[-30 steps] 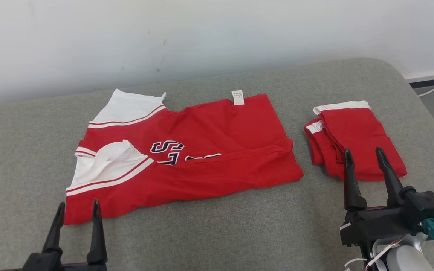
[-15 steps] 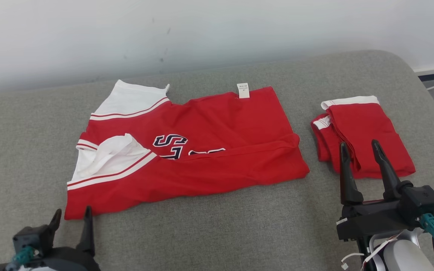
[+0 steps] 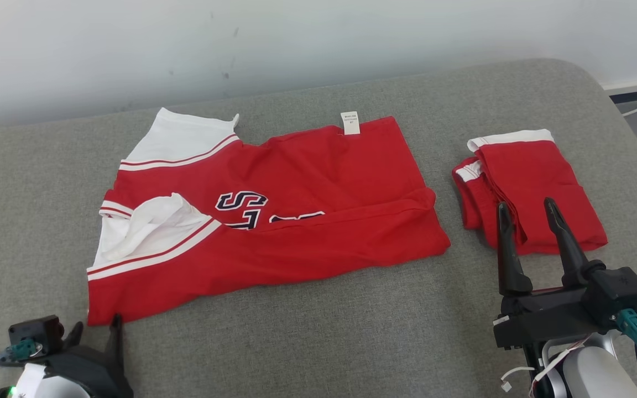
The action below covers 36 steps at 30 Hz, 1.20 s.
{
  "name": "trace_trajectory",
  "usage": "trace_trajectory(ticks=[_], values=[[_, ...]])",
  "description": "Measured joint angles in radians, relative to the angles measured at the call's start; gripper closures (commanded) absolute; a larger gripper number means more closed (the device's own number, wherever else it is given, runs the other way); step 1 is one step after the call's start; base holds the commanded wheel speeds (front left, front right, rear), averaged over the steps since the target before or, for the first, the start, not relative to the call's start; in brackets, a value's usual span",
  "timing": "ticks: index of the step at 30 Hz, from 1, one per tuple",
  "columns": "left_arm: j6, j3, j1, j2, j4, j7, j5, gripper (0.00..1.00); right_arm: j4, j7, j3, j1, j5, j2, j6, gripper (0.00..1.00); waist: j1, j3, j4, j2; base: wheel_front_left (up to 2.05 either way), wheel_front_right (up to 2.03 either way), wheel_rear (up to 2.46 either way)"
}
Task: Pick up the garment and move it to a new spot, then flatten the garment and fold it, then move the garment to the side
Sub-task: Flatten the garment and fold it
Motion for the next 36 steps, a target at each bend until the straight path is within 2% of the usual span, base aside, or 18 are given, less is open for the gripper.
trace_trajectory(ticks=[2, 3, 4, 5, 16, 17, 18, 19, 25, 36], values=[[-0.001, 0.000, -0.005, -0.001, 0.009, 0.001, 0.000, 0.18, 0.000, 0.000, 0.000, 0.000, -0.001, 0.000, 0.000, 0.00, -0.0001, 0.000, 0.000, 0.0000, 0.00, 0.00, 0.00], [-0.009, -0.001, -0.010, -0.002, 0.017, 0.003, -0.002, 0.44, 0.000, 0.000, 0.001, 0.000, -0.001, 0.000, 0.000, 0.00, -0.0001, 0.001, 0.001, 0.0000, 0.00, 0.00, 0.00], [-0.010, -0.001, -0.016, -0.003, 0.024, 0.007, -0.006, 0.97, 0.000, 0.000, 0.002, 0.000, -0.002, 0.000, 0.000, 0.00, -0.0001, 0.001, 0.002, 0.0000, 0.00, 0.00, 0.00], [-0.015, -0.003, -0.021, -0.003, 0.030, 0.008, -0.007, 1.00, 0.001, 0.000, 0.002, 0.000, -0.002, 0.000, 0.000, 0.00, -0.0001, 0.001, 0.002, 0.0000, 0.00, 0.00, 0.00], [-0.035, -0.013, -0.056, -0.009, 0.088, 0.003, -0.007, 1.00, 0.021, 0.000, 0.008, -0.002, -0.004, 0.001, 0.009, 0.00, -0.0001, -0.003, 0.014, 0.0000, 0.00, 0.00, 0.00], [-0.035, -0.011, -0.058, -0.011, 0.093, 0.003, -0.008, 0.84, 0.021, 0.000, 0.008, -0.002, -0.004, 0.001, 0.009, 0.00, -0.0001, -0.003, 0.015, 0.0000, 0.00, 0.00, 0.00], [-0.035, -0.010, -0.059, -0.012, 0.097, 0.003, -0.010, 0.13, 0.021, 0.000, 0.008, -0.002, -0.004, 0.000, 0.009, 0.00, -0.0001, -0.003, 0.017, 0.0000, 0.00, 0.00, 0.00], [-0.034, -0.010, -0.060, -0.012, 0.099, 0.003, -0.010, 0.00, 0.021, 0.000, 0.008, -0.003, -0.004, 0.000, 0.009, 0.00, -0.0001, -0.004, 0.018, 0.0000, 0.00, 0.00, 0.00], [-0.034, 0.002, -0.062, 0.011, 0.108, -0.003, -0.010, 0.00, 0.021, 0.000, 0.008, -0.002, -0.010, 0.001, 0.009, 0.00, -0.0001, -0.002, 0.024, 0.0000, 0.00, 0.00, 0.00], [-0.045, 0.000, -0.107, 0.009, 0.128, -0.018, -0.018, 0.00, 0.022, 0.000, 0.011, -0.002, -0.010, 0.001, 0.016, 0.00, -0.0001, 0.005, 0.024, 0.0000, 0.00, 0.00, 0.00]])
